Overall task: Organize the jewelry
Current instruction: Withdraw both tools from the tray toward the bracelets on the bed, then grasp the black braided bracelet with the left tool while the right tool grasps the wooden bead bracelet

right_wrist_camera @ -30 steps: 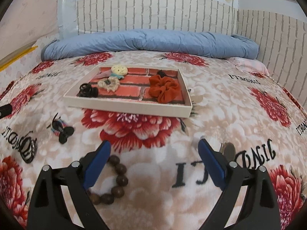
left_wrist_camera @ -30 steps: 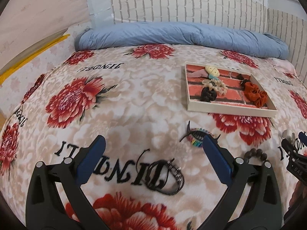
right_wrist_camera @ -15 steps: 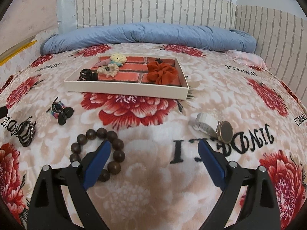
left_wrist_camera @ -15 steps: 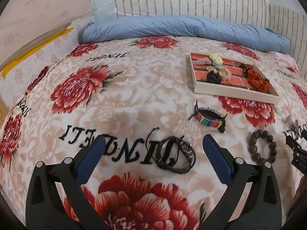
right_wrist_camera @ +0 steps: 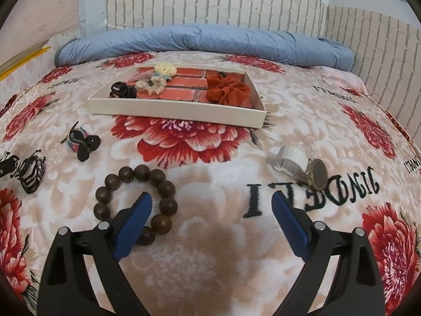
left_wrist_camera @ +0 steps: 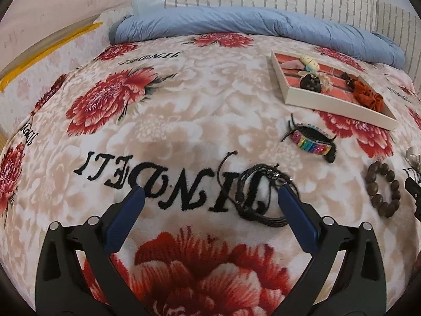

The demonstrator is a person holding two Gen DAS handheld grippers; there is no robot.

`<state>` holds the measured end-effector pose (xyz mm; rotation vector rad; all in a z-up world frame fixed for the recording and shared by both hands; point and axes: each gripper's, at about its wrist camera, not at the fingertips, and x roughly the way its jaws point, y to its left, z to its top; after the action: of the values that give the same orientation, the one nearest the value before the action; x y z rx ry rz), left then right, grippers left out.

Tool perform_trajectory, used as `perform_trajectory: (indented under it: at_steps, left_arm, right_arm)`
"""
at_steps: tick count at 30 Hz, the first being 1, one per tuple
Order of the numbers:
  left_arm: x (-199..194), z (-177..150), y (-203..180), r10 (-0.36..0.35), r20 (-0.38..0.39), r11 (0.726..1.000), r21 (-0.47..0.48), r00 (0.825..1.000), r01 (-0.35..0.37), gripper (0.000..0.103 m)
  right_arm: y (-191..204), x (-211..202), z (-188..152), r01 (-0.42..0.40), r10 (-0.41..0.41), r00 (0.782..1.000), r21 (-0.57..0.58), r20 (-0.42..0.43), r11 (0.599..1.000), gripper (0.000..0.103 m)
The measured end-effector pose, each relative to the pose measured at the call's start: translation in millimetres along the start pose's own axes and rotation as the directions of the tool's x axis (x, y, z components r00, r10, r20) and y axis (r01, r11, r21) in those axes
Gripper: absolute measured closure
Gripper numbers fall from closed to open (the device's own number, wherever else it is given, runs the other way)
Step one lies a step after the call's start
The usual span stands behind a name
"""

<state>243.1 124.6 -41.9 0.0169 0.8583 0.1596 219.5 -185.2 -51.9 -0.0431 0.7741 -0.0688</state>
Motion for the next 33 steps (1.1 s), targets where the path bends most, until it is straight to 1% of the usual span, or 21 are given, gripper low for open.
perform_trajectory:
  at_steps: [6, 8, 12, 14, 15, 16, 20, 23, 26, 29, 31, 32, 33]
  left_arm:
    - [17, -4, 3, -0.002, -0.024, 1.000, -0.004, 1.000, 0.002, 0.007]
    - [24, -5, 0, 0.000, -0.040, 1.000, 0.009, 0.999, 0.001, 0.010]
    - [38, -6, -4, -0.012, -0.078, 0.999, 0.032, 0.997, 0.015, 0.023]
    - [41, -6, -6, -0.017, -0.080, 0.999, 0.041, 0.997, 0.020, 0.027]
    - [42, -5, -7, -0.016, -0.078, 0.999, 0.047, 0.997, 0.020, 0.028]
    - [42, -5, -9, -0.016, -0.077, 0.998, 0.052, 0.997, 0.020, 0.031]
    - [46, -4, -13, -0.037, -0.086, 0.997, 0.066, 0.996, 0.042, 0.041]
    - [47, -4, -12, -0.046, -0.087, 0.997, 0.061, 0.995, 0.051, 0.042]
    - [49, -3, -11, -0.058, -0.090, 0.997, 0.049, 0.994, 0.062, 0.043]
    - [50, -2, -10, -0.067, -0.089, 0.997, 0.043, 0.994, 0.071, 0.048]
    - [49, -1, -11, -0.062, -0.083, 0.997, 0.046, 0.995, 0.066, 0.057]
    - [49, -1, -11, -0.058, -0.080, 0.997, 0.047, 0.995, 0.062, 0.059]
    - [49, -1, -11, -0.057, -0.078, 0.997, 0.047, 0.995, 0.061, 0.066]
  right_arm:
    - [7, 10, 0, 0.007, -0.008, 0.999, -0.016, -0.037, 1.000, 0.013]
    - [8, 15, 1, -0.006, 0.006, 0.999, -0.008, -0.054, 1.000, 0.013]
    - [11, 24, 0, -0.012, 0.011, 0.996, -0.009, -0.090, 1.000, 0.013]
    - [11, 29, -1, -0.014, 0.013, 0.994, -0.008, -0.108, 1.000, 0.014]
    - [11, 31, -1, -0.014, 0.013, 0.993, -0.003, -0.114, 1.000, 0.016]
    - [10, 33, -1, -0.016, 0.016, 0.992, 0.005, -0.122, 1.000, 0.021]
    - [7, 39, 0, -0.027, 0.032, 0.989, 0.035, -0.144, 0.999, 0.025]
    - [10, 41, 0, -0.022, 0.026, 0.989, 0.028, -0.148, 0.999, 0.029]
    - [12, 42, 2, -0.019, 0.024, 0.988, 0.030, -0.151, 0.999, 0.036]
    - [13, 42, 3, -0.025, 0.030, 0.988, 0.036, -0.151, 0.999, 0.045]
    - [15, 42, 4, -0.036, 0.041, 0.988, 0.034, -0.150, 0.999, 0.056]
    - [15, 42, 4, -0.041, 0.045, 0.988, 0.033, -0.150, 0.999, 0.058]
    - [16, 43, 4, -0.044, 0.049, 0.987, 0.032, -0.150, 0.999, 0.062]
